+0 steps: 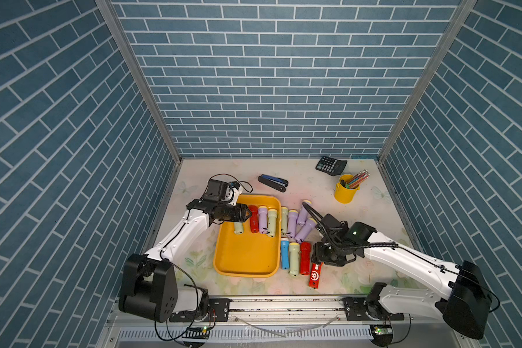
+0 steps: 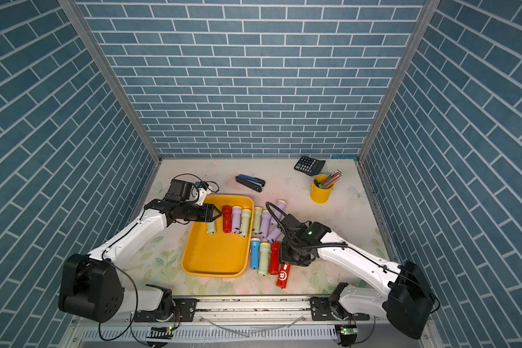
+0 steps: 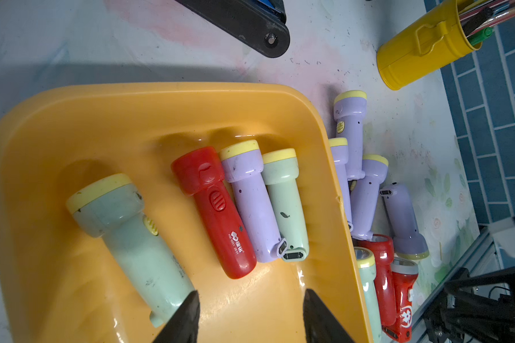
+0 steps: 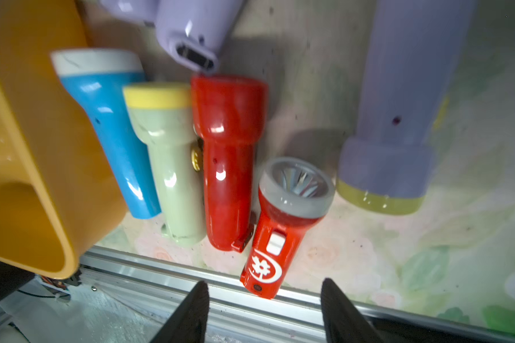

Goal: Put the flashlights into the storage boxes
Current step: Pick up the flashlight from the center of the board.

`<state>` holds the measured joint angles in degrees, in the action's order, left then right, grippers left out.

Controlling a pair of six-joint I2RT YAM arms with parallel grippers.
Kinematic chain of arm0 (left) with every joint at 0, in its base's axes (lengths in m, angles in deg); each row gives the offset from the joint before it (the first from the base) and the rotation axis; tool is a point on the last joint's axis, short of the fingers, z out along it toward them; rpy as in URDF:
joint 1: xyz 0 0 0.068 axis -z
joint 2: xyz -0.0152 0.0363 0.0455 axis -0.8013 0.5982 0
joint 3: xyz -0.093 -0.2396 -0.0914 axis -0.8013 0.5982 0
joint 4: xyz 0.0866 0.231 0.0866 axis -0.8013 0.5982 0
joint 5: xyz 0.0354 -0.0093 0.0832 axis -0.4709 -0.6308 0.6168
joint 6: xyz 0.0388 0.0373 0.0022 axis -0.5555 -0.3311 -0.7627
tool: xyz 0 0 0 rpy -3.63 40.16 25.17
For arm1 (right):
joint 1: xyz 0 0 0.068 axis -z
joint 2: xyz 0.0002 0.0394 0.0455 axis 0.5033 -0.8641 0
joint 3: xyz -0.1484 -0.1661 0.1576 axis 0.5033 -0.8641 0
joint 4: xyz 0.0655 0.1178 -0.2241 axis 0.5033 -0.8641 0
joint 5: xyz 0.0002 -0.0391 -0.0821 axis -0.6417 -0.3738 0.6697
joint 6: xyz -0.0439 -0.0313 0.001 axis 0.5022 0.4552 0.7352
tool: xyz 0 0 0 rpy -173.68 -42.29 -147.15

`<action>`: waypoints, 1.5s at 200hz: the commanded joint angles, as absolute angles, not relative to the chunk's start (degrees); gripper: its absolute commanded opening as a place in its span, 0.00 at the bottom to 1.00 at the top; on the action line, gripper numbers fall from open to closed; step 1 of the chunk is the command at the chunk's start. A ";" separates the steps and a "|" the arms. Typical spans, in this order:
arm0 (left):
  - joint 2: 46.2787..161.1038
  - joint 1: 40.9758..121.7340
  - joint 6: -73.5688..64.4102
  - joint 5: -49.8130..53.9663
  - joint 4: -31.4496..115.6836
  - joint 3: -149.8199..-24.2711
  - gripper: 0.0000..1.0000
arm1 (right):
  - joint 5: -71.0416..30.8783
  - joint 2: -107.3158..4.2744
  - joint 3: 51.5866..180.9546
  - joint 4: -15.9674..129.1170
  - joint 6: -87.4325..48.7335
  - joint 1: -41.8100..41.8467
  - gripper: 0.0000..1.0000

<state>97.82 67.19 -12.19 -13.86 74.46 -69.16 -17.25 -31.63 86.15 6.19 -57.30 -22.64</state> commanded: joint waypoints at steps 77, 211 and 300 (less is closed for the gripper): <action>96.29 67.58 -11.14 -14.87 71.61 -67.38 0.56 | -14.26 -36.23 79.13 15.53 -71.17 -26.91 0.60; 96.72 67.58 -11.20 -14.63 71.54 -67.38 0.56 | -11.25 -40.03 79.25 13.04 -65.12 -20.90 0.56; 95.79 67.67 -11.25 -15.58 71.88 -67.42 0.56 | -10.36 -38.03 76.23 17.04 -64.58 -20.83 0.38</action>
<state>96.99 67.30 -11.08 -14.29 71.77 -67.92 -13.27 -41.31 78.74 17.06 -64.14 -21.09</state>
